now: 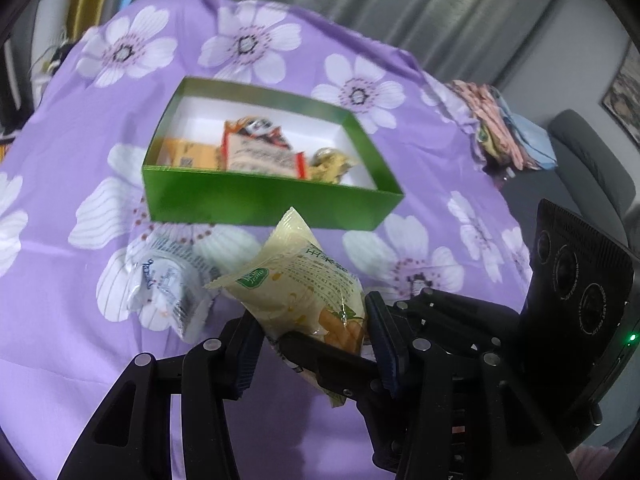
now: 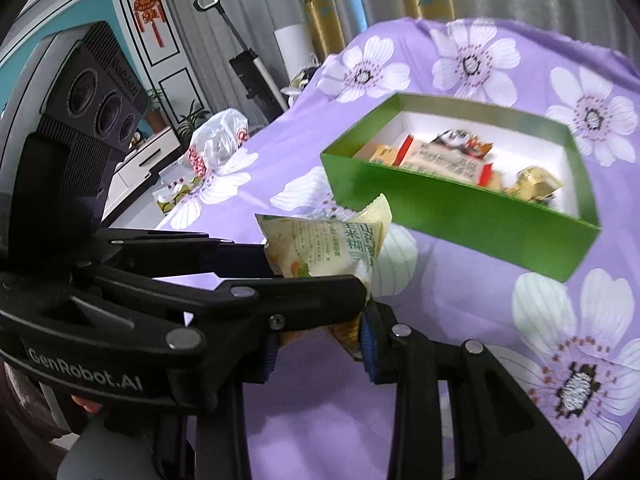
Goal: Organize snacks
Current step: 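Carry the yellow-green snack bag over the green box with the right gripper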
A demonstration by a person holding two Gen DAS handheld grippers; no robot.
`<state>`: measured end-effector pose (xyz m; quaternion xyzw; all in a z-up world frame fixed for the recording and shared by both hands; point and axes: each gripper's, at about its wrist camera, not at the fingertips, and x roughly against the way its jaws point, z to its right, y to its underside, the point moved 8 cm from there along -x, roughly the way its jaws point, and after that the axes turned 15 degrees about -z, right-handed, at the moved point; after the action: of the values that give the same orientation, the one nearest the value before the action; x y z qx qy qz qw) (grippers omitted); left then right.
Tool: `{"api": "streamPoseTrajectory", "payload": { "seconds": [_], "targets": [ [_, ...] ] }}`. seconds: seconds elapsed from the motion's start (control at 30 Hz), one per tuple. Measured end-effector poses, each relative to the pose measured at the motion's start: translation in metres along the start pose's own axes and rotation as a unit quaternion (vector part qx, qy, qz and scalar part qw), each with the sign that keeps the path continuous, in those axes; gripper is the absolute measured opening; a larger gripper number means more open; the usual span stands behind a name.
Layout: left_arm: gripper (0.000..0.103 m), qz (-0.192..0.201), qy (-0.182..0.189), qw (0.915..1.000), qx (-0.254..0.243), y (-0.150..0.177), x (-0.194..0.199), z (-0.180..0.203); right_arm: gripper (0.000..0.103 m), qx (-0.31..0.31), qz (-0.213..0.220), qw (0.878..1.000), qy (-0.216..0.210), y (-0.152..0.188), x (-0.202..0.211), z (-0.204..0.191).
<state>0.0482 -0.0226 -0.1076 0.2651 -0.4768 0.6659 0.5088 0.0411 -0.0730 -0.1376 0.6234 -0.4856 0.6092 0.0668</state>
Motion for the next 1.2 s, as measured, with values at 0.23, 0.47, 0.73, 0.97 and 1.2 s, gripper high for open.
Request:
{"api": "streamPoseTrajectory", "payload": {
  "seconds": [0.23, 0.47, 0.73, 0.97, 1.2],
  "targets": [
    [0.050, 0.024, -0.005, 0.9993, -0.027, -0.004, 0.022, 0.020, 0.034, 0.007, 0.034, 0.999, 0.015, -0.005, 0.032, 0.001],
    [0.050, 0.045, -0.013, 0.9975, -0.053, -0.014, 0.040, 0.039, 0.034, 0.014, 0.064, 0.997, 0.029, -0.013, 0.056, 0.001],
    [0.050, 0.057, -0.022, 0.9952, -0.077, -0.032, 0.051, 0.056, 0.034, 0.014, 0.099, 0.994, 0.037, -0.025, 0.076, 0.008],
    [0.050, 0.085, -0.029, 0.9915, -0.094, -0.068, 0.074, 0.069, 0.034, 0.025, 0.126, 0.991, 0.046, -0.057, 0.098, 0.018],
    [0.050, 0.101, -0.042, 0.9883, -0.106, -0.109, 0.088, 0.077, 0.034, 0.028, 0.157, 0.986, 0.040, -0.096, 0.118, 0.033]
  ]
}}
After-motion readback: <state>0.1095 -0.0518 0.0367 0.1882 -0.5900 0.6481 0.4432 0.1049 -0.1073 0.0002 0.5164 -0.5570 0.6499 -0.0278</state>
